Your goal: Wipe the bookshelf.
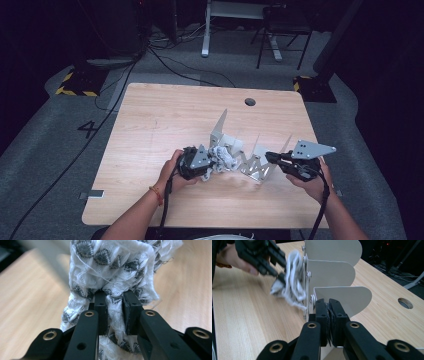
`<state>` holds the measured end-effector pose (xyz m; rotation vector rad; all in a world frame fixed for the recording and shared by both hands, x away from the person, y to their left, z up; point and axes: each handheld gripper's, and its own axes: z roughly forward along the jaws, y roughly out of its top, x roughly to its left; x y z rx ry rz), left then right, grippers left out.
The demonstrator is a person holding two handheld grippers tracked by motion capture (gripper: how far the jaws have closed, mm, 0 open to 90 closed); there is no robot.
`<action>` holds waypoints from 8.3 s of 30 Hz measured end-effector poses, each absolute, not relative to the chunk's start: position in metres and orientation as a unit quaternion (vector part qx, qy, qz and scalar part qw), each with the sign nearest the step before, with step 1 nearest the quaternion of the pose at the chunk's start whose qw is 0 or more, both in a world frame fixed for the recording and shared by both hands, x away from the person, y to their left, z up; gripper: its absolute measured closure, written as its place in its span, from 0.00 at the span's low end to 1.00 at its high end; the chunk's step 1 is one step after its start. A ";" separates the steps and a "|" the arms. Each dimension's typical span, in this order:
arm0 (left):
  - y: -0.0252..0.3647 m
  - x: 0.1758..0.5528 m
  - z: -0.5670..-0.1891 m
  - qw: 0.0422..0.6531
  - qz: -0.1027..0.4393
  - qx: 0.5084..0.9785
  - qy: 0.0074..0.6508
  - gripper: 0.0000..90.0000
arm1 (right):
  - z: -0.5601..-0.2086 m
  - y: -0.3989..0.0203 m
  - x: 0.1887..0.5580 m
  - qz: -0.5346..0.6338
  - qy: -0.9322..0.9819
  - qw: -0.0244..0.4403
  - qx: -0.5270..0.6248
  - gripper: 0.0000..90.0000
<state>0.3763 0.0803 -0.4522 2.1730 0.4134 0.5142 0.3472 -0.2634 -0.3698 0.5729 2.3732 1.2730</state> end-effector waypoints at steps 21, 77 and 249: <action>0.076 0.379 -0.443 0.474 0.198 0.842 0.167 0.85 | -0.369 -0.267 0.351 0.447 0.845 0.202 0.213 0.96; 0.126 0.399 -0.444 0.444 0.199 0.834 0.261 0.84 | -0.368 -0.184 0.385 0.367 0.889 0.137 0.236 0.94; 0.127 0.368 -0.460 0.395 0.163 0.867 0.256 0.85 | -0.373 -0.215 0.342 0.440 0.838 0.210 0.246 0.86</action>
